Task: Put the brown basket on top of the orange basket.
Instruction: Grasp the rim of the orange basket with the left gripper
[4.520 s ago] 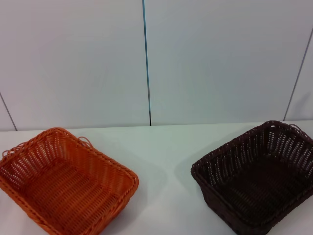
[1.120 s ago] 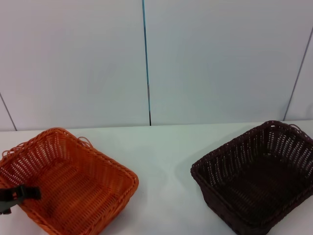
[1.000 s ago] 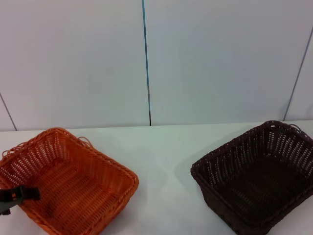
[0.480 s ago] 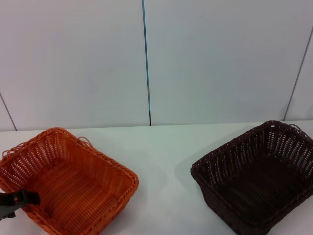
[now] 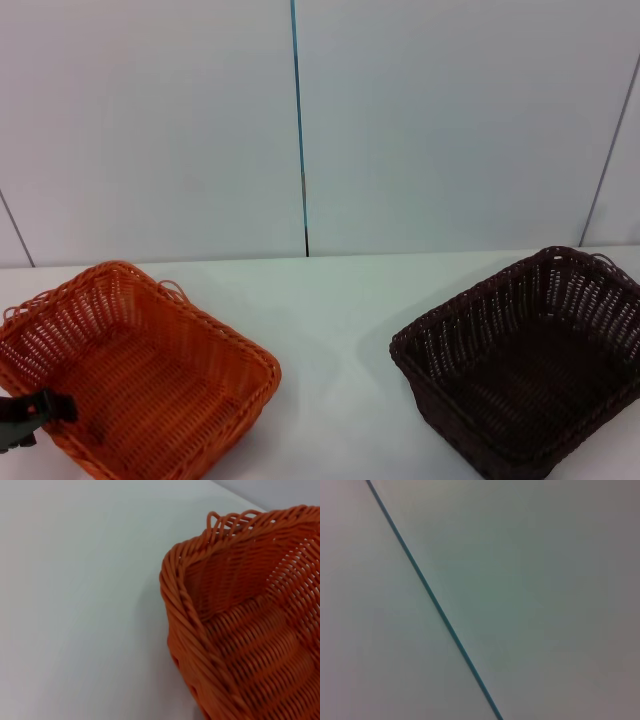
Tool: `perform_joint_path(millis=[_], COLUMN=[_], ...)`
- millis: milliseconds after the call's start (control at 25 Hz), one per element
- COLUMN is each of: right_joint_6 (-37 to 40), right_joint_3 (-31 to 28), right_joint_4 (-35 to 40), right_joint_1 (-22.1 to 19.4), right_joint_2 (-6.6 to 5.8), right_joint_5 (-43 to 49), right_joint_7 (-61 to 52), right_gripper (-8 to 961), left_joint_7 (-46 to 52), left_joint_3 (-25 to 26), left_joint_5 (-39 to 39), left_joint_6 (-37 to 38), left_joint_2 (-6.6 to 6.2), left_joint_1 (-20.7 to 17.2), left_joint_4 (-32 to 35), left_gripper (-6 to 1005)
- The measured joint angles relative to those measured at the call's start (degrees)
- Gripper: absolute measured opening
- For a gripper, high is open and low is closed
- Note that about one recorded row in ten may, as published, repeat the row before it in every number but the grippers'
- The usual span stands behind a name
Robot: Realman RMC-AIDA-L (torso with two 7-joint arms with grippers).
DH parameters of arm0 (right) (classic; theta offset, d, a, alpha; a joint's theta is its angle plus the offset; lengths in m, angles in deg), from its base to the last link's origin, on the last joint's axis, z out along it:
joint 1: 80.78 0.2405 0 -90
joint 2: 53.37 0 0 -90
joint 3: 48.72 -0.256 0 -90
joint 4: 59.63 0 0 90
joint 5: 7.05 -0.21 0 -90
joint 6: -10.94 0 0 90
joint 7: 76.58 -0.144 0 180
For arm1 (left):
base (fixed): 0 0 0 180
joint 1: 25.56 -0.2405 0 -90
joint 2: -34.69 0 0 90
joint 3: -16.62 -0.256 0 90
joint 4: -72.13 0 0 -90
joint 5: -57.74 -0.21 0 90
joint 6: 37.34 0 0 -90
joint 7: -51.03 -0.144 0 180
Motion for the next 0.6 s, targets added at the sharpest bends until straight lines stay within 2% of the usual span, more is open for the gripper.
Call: perform_joint_path(millis=[280,480,600], right_joint_6=[-0.11,-0.12,-0.17], right_joint_3=[-0.77,-0.78,-0.78], right_joint_4=[0.67,0.67,0.67], right_joint_1=[0.28,0.42,0.43], right_joint_2=[0.02,0.00,0.00], right_joint_5=[0.00,0.00,-0.02], right_joint_7=[0.42,0.42,0.42], right_gripper=[795,795,795], left_joint_7=[0.00,-0.04,-0.04], left_joint_3=[0.08,0.06,0.09], left_joint_5=[0.00,-0.01,-0.05], left_joint_6=[-0.03,0.62,0.80], left_joint_2=[-0.01,-0.10,-0.10], left_joint_1=[0.23,0.25,0.21], left_joint_4=[-0.10,-0.10,-0.15], left_gripper=[591,447,397])
